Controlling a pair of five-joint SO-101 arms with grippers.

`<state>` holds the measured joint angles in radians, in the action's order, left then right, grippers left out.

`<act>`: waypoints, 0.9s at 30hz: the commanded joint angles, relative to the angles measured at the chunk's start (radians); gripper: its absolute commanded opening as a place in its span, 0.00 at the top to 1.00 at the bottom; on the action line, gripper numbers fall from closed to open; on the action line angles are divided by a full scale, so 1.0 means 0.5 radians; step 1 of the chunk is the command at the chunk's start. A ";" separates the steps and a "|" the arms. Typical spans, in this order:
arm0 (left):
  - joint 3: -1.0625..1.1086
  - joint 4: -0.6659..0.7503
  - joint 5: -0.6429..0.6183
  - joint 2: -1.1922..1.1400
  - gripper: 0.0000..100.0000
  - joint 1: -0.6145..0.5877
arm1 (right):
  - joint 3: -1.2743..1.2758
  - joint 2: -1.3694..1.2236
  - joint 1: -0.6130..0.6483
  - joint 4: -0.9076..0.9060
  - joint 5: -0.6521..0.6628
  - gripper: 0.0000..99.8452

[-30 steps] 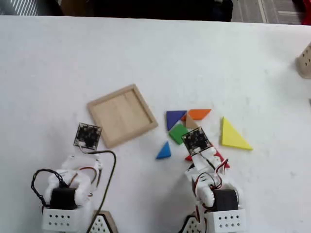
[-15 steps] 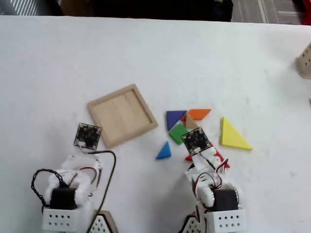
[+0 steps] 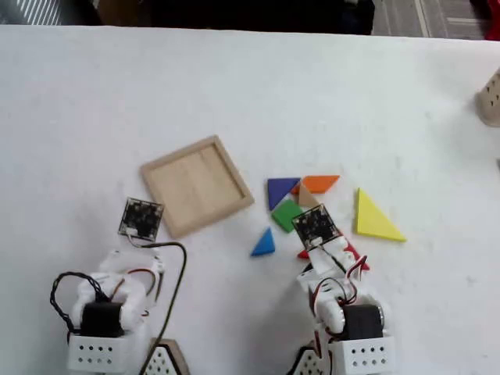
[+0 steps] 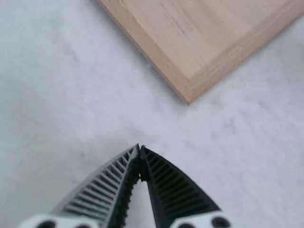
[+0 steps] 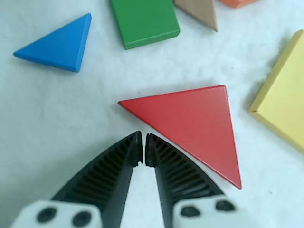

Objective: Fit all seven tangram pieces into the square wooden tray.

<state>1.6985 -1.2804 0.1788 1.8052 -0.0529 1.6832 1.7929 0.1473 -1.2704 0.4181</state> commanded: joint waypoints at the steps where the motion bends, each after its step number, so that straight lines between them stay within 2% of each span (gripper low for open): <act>1: -0.095 0.037 0.003 0.038 0.98 0.014 | 0.015 0.014 -0.032 0.002 0.012 0.98; 6: -0.344 0.058 0.003 0.038 0.98 0.023 | -0.095 0.014 -0.354 -0.005 0.012 0.98; 10: -0.399 0.255 0.012 0.038 0.98 0.020 | -0.098 0.014 -0.554 0.005 0.012 0.98; 14: -0.393 0.341 0.012 0.038 0.97 0.026 | -0.092 0.014 -0.591 0.002 0.015 0.98; 20: -0.396 0.491 -0.068 0.026 0.83 0.011 | -0.089 0.014 -0.624 -0.008 0.015 0.98; 24: -0.512 0.436 -0.206 -0.029 0.83 0.011 | -0.077 0.014 -0.704 -0.005 0.015 0.98; 27: -0.669 0.436 -0.264 -0.308 0.83 0.011 | -0.074 0.014 -0.701 -0.005 0.015 0.98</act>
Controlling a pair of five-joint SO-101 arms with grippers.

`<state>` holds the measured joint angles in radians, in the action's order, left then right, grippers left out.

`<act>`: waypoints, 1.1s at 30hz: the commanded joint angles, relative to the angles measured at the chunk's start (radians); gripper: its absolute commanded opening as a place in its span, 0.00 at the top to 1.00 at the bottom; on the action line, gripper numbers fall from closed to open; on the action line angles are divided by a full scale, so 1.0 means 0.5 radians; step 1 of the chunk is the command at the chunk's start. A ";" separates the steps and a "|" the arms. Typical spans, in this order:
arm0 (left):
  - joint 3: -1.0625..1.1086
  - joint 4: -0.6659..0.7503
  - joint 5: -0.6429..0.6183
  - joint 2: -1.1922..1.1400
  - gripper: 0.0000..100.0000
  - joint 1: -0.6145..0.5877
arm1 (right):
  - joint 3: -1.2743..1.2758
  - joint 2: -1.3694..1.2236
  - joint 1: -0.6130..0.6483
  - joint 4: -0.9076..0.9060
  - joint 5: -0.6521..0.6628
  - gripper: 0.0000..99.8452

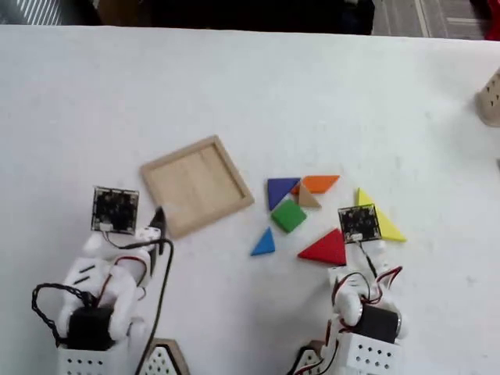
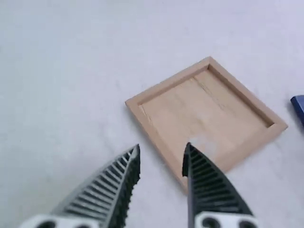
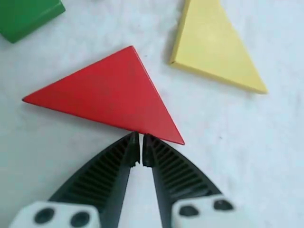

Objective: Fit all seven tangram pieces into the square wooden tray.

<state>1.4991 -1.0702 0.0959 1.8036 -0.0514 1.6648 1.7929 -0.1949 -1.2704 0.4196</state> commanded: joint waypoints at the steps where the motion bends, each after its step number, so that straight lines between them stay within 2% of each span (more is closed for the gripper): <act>1: -0.344 0.018 -0.129 -0.450 0.83 0.008 | -0.037 0.014 -0.014 -0.005 0.012 0.98; 13: -1.378 0.043 -0.577 -2.444 0.83 0.014 | -0.037 0.014 -0.026 -0.005 0.015 0.98; 25: -2.335 0.040 -0.914 -4.086 0.83 -0.038 | -0.037 0.014 -0.029 -0.005 0.015 0.98; 27: -2.498 0.015 -0.905 -4.313 0.83 -0.051 | -0.037 0.014 -0.029 -0.005 0.015 0.98; 30: -2.746 -0.215 -0.905 -4.479 0.83 -0.084 | -0.037 0.014 -0.029 -0.005 0.015 0.98; 33: -2.786 -0.273 -0.899 -4.543 0.84 -0.081 | -0.037 0.014 -0.029 -0.005 0.015 0.98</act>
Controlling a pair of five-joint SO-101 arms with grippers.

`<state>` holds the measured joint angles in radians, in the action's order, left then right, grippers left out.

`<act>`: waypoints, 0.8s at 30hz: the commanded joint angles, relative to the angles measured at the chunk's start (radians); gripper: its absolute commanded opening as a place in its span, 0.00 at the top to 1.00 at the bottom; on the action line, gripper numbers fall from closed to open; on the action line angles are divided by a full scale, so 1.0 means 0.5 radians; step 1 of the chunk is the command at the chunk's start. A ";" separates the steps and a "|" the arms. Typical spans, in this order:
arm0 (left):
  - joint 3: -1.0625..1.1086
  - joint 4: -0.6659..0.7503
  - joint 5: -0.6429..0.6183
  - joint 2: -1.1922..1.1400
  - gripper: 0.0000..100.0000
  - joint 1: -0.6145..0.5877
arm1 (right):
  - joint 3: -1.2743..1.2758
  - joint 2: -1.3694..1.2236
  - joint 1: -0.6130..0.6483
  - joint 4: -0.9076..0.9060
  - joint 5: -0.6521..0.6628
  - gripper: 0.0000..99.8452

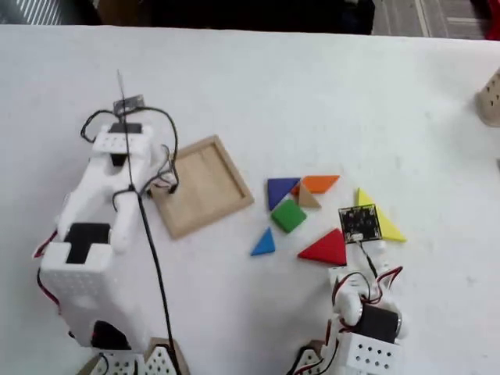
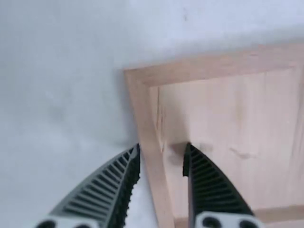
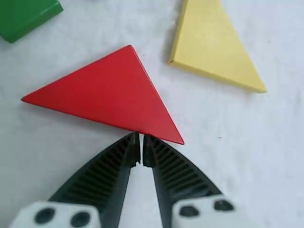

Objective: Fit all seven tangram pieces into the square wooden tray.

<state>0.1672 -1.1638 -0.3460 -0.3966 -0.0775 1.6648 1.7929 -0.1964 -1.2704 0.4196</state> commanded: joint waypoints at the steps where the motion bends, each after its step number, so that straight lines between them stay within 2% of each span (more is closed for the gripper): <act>1: -0.126 -0.095 -0.012 -0.146 0.86 -0.026 | -0.037 0.014 -0.026 -0.005 0.015 0.98; 3: -0.126 -0.095 0.092 -0.146 0.93 -0.020 | -0.037 0.014 -0.026 -0.005 0.015 0.98; 5: -0.123 -0.095 0.319 -0.146 0.99 0.023 | -0.037 0.014 -0.026 -0.005 0.015 0.98; 7: -0.120 -0.138 0.546 -0.149 0.96 0.097 | -0.037 0.014 -0.026 -0.005 0.015 0.98; 13: -0.132 -0.196 1.123 -0.146 0.98 0.269 | -0.037 0.014 -0.026 -0.005 0.015 0.98; 18: -0.147 -0.178 1.019 -0.143 0.98 0.265 | -0.037 0.014 -0.026 -0.005 0.015 0.98; 24: -0.190 -0.199 1.007 -0.078 0.97 0.265 | -0.037 0.014 -0.026 -0.005 0.015 0.98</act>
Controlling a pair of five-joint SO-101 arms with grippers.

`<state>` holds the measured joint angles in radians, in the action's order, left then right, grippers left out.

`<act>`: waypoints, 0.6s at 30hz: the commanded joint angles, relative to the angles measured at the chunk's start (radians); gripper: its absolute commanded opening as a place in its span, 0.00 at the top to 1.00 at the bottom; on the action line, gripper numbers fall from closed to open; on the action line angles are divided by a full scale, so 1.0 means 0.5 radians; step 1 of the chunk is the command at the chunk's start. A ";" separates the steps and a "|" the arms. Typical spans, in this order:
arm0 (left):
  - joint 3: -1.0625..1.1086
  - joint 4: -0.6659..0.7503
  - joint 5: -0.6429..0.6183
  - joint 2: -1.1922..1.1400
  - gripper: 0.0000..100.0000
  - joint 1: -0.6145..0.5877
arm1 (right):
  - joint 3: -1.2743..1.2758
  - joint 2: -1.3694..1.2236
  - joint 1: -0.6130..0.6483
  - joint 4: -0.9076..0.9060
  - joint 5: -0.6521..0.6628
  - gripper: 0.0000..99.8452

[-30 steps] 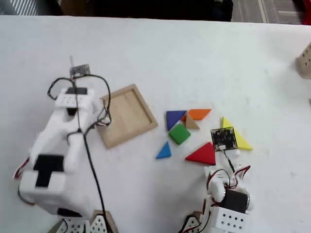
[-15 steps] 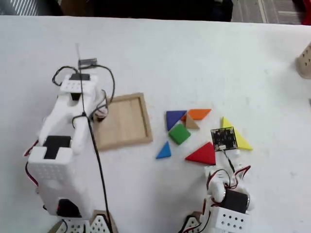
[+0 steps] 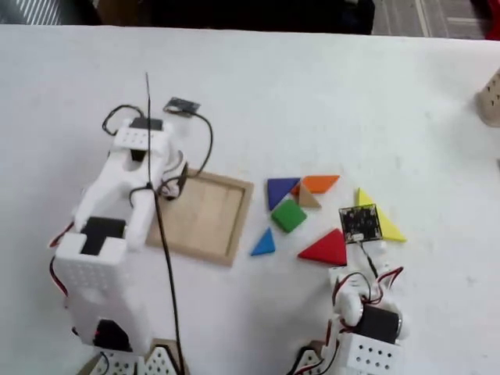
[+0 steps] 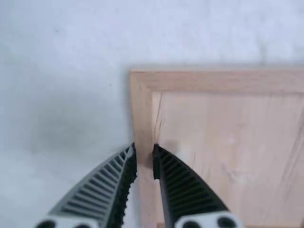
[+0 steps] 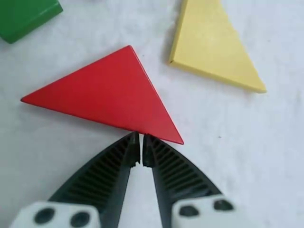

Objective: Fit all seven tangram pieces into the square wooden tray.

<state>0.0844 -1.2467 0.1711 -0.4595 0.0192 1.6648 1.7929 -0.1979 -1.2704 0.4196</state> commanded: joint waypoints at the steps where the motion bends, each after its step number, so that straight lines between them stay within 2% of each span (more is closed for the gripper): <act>1: -0.021 -0.049 -0.028 0.084 0.97 0.072 | -0.037 0.014 -0.023 -0.005 0.015 0.98; 5: -0.021 -0.092 -0.028 0.210 0.97 0.066 | -0.037 0.014 -0.023 -0.002 0.015 0.98; 10: -0.021 -0.163 -0.018 0.275 0.82 0.002 | -0.037 0.014 -0.023 -0.002 0.015 0.98; 12: -0.018 -0.187 0.012 0.275 0.79 0.014 | -0.037 0.014 -0.023 -0.002 0.015 0.98; 18: 0.046 -0.187 0.331 0.281 0.88 0.103 | -0.037 0.014 -0.023 0.002 0.015 0.98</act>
<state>0.0936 -1.3341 0.2524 -0.3859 0.0299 1.6648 1.7929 -0.1979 -1.2704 0.4196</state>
